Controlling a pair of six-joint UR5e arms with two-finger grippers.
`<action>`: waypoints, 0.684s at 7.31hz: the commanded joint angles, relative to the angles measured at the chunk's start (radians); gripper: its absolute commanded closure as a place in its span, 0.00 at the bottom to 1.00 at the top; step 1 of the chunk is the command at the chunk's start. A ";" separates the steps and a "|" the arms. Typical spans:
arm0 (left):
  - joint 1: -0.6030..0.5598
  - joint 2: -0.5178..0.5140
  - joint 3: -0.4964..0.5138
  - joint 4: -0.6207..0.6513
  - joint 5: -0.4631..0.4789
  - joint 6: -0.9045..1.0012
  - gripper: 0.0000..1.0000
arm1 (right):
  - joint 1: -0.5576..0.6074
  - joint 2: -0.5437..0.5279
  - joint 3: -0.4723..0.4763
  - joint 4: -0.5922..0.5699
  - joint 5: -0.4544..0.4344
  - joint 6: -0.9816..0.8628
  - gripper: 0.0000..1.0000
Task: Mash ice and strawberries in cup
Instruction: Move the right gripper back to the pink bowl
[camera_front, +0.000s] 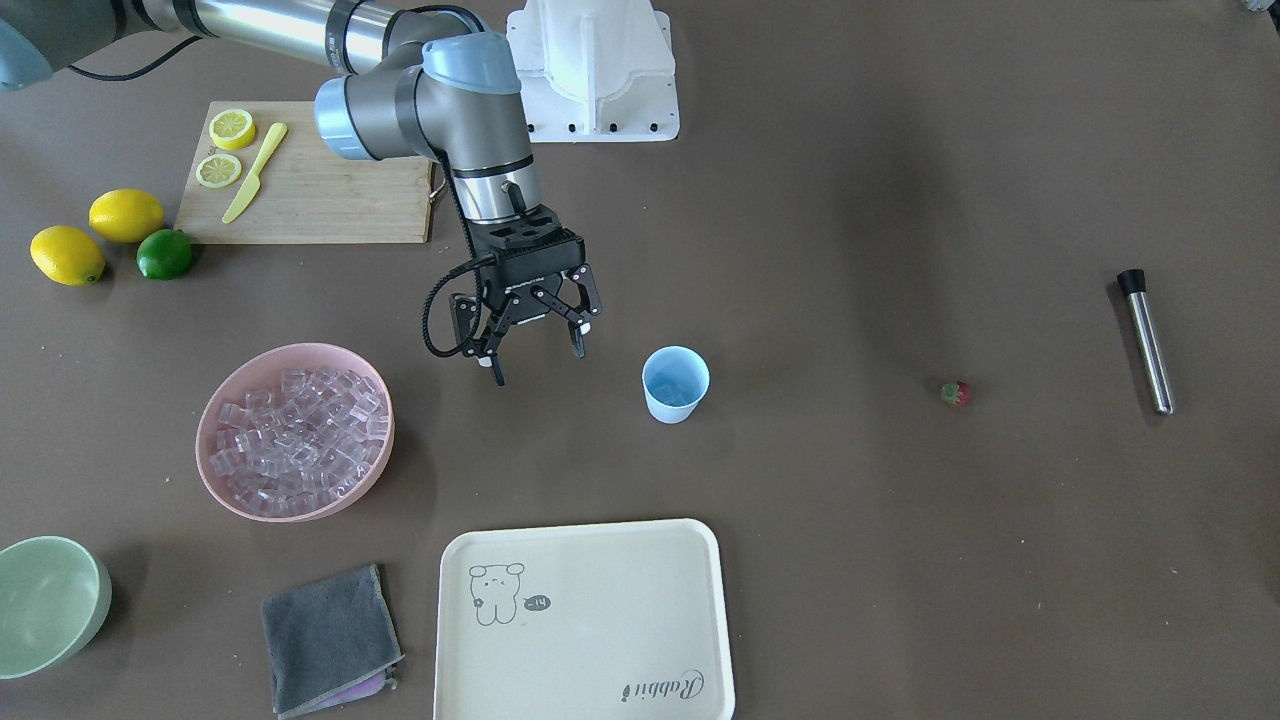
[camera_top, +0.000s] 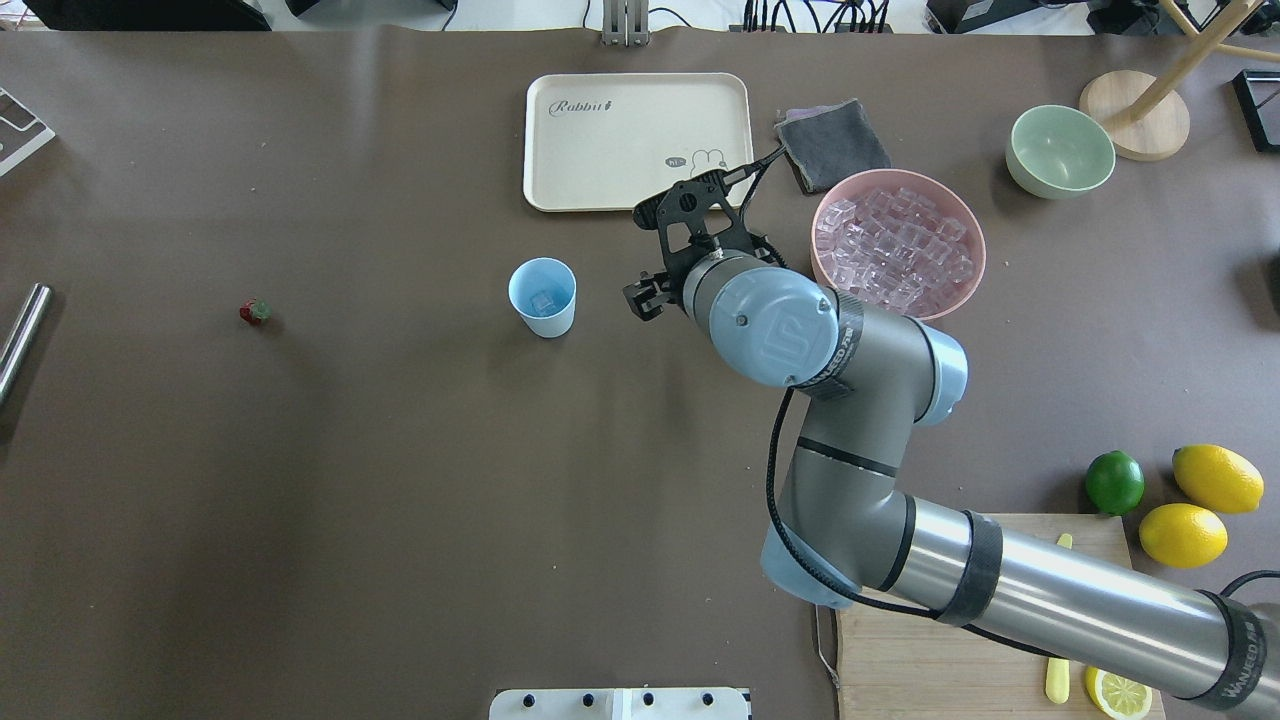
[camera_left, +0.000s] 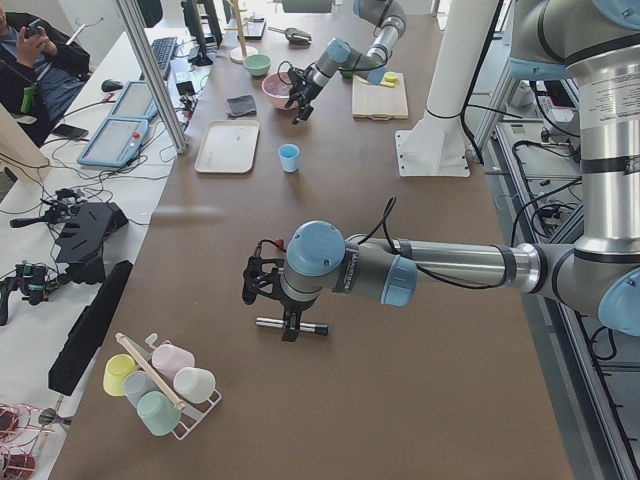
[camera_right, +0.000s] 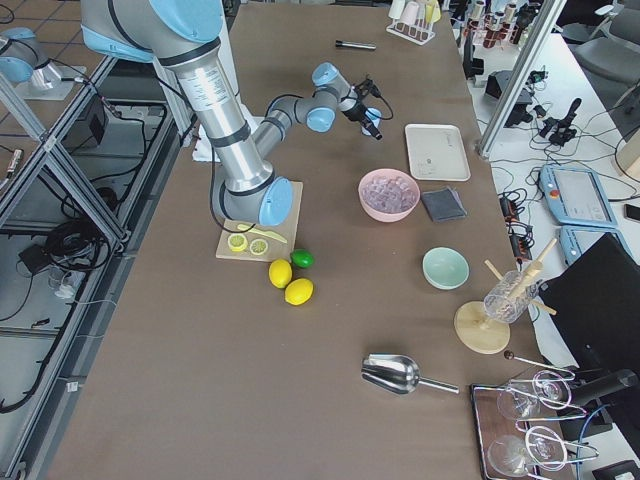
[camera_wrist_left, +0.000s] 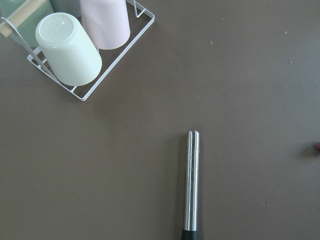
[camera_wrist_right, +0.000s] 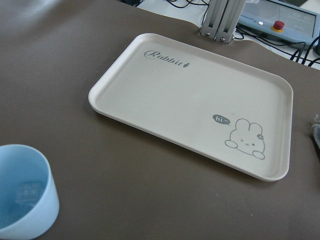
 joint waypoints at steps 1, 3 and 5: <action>0.000 0.005 -0.002 -0.001 0.000 0.000 0.01 | 0.107 -0.098 0.029 0.015 0.150 -0.218 0.04; 0.000 0.008 -0.002 -0.001 0.000 0.000 0.01 | 0.176 -0.256 0.058 0.162 0.218 -0.324 0.05; 0.000 0.008 -0.003 -0.007 0.000 -0.002 0.01 | 0.212 -0.298 0.049 0.202 0.293 -0.413 0.04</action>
